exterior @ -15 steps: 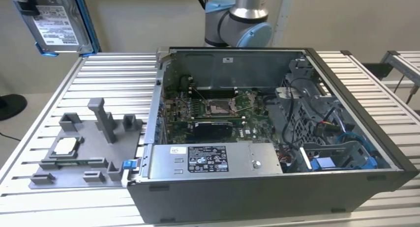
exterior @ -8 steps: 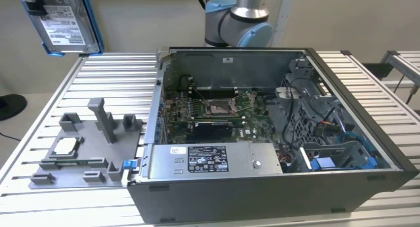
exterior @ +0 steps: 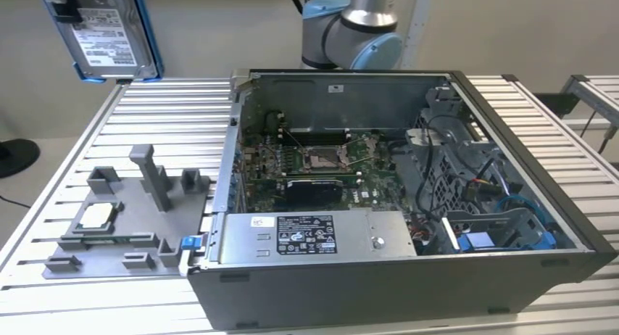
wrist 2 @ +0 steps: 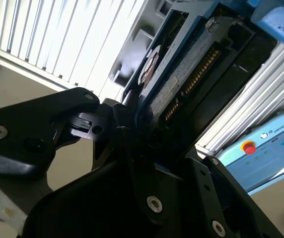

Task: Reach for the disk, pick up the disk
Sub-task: 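Pick up the disk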

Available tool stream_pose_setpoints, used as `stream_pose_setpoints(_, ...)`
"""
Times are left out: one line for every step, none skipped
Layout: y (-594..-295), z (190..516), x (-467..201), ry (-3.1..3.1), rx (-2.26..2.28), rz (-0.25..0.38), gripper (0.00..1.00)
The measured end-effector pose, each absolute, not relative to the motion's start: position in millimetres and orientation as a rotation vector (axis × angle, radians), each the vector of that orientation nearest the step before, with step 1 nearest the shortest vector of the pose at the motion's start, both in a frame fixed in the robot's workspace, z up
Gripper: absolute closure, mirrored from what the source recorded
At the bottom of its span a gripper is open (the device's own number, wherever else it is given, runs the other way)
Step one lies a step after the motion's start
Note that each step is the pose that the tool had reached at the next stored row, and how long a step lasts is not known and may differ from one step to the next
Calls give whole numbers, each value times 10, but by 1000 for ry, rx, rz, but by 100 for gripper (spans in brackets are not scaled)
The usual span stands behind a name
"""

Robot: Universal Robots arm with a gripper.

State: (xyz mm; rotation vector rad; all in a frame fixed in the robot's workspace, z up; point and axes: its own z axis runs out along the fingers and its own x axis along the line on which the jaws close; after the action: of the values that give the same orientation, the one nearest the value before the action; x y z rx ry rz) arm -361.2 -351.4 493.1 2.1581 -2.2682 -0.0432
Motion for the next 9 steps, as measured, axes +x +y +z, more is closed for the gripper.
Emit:
stream_pose_setpoints(-3514,4932,-3595,-2268,2158,-43,100)
stream_pose_setpoints(-3514,4932,-3578,-2268,2158,-43,100)
stream_pose_setpoints(-3513,4932,-3561,-2268,2158,-43,100)
stream_pose_setpoints(-3514,4932,-3543,-2268,2158,-43,100)
stream_pose_setpoints(-3514,4932,-3526,-2268,2158,-43,100)
stream_pose_setpoints(-3513,4932,-3512,-2268,2158,-43,100)
stream_pose_setpoints(-3514,4932,-3495,-2268,2158,-43,100)
stream_pose_setpoints(-3514,4932,-3479,-2268,2158,-43,100)
stream_pose_setpoints(-3513,4932,-3462,-2268,2158,-43,100)
